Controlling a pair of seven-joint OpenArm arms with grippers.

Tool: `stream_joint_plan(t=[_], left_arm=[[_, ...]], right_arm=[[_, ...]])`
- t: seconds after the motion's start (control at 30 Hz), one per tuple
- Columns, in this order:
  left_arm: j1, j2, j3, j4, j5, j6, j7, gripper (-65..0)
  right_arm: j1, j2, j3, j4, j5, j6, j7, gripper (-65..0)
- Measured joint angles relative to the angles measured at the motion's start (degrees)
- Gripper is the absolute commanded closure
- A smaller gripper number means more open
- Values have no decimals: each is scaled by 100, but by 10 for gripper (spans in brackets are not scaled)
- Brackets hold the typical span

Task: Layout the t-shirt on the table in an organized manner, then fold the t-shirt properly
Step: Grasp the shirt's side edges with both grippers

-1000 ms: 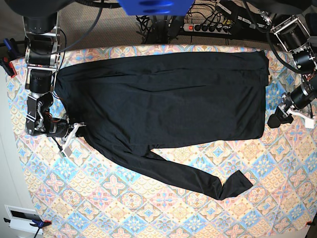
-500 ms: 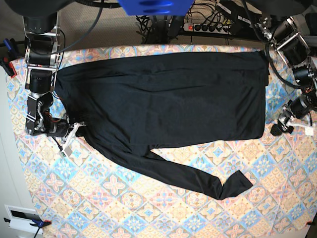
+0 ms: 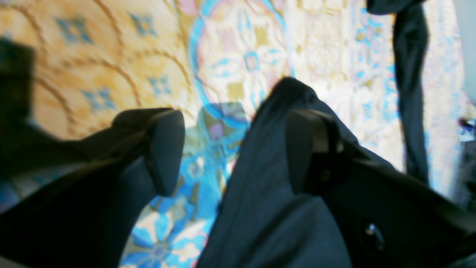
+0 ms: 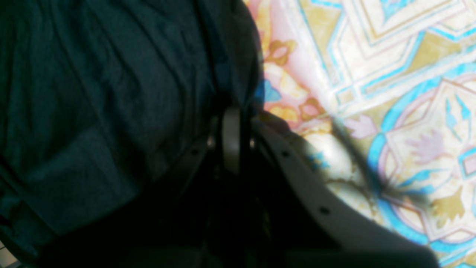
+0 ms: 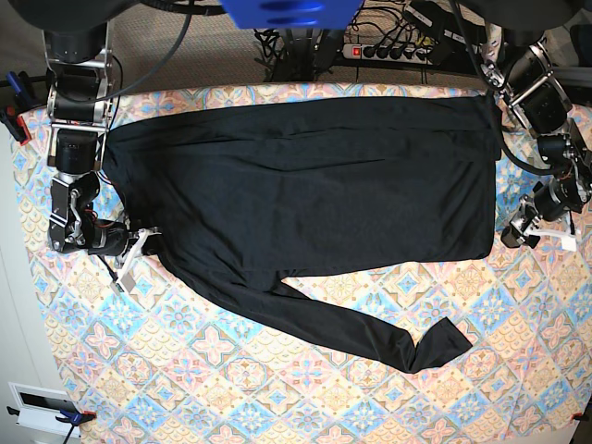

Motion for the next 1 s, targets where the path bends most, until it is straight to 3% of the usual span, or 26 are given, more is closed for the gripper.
stream_joint_plan(t=[0.2, 0.33, 0.53, 0.7, 0.9, 1.0], left_arm=[[-48, -48, -28, -483, 20, -140, -514, -411], [-76, 107, -39, -476, 149, -118, -739, -411], [-286, 317, 455, -468, 232, -68, -739, -411], [-407, 638, 479, -466, 146, -114, -789, -411], [-439, 713, 498, -461, 146, -98, -772, -410], [-439, 741, 498, -461, 144, -101, -708, -351]], right_arm=[[0, -2, 0, 0, -2, 0, 0, 0], [0, 0, 0, 0, -2, 0, -2, 0], [0, 2, 0, 0, -2, 0, -4, 0], [0, 0, 0, 2, 0, 0, -2, 0], [0, 0, 0, 2, -2, 0, -2, 0], [0, 0, 0, 2, -2, 0, -2, 0]])
